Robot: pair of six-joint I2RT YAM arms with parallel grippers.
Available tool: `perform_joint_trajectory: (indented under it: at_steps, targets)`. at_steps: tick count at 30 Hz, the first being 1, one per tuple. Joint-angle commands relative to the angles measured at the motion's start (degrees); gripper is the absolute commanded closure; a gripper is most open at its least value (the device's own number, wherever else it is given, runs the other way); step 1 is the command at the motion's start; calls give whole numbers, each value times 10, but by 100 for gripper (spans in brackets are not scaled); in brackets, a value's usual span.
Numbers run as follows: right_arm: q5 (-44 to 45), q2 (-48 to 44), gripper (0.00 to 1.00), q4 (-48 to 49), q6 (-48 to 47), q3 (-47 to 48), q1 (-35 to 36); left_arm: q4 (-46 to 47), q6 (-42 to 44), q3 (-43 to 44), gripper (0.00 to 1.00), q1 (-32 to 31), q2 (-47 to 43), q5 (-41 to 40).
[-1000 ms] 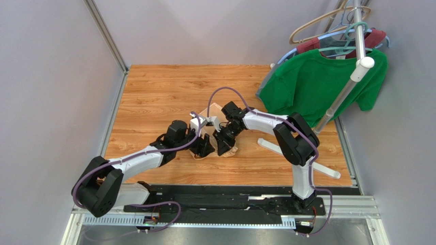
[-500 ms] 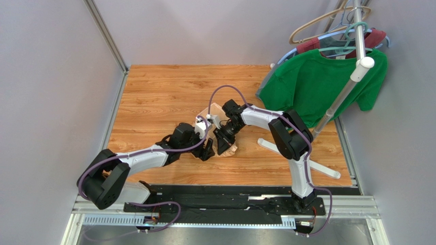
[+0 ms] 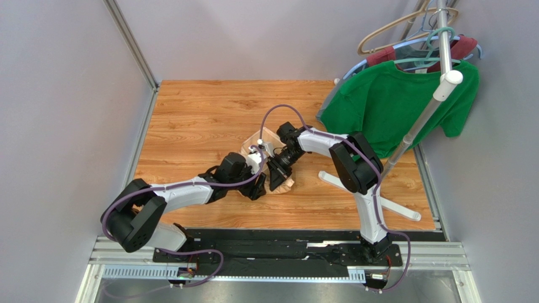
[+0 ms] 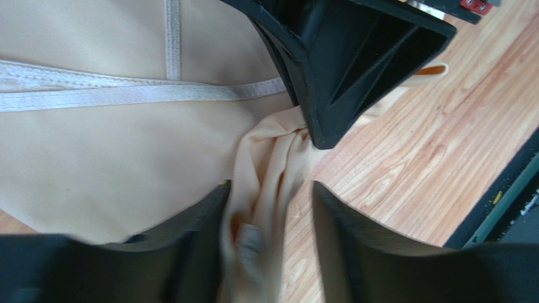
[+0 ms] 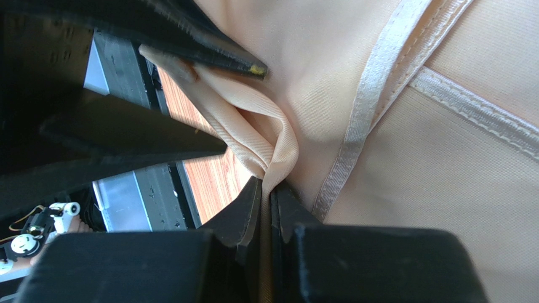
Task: Fold the napkin, place the utensils inside, and roll it up
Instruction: Roll the napkin with the utensil
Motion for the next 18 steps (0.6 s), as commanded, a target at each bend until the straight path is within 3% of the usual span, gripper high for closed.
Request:
perform_joint_trajectory:
  at_steps: [1,3,8,12,18]
  targets:
    - [-4,16,100,-4,-12,18,-4,-19,0,32,50,-3,9,-26]
    - [-5,17,100,-5,-13,20,-5,-24,-5,34,62,-3,13,-27]
    - [-12,19,100,-7,-12,23,-8,-29,-17,35,77,-3,22,-25]
    - [-23,17,98,-6,-9,23,-14,-29,-33,32,100,1,24,-13]
    - [-42,-3,72,2,-3,16,-25,-41,-62,45,100,43,61,55]
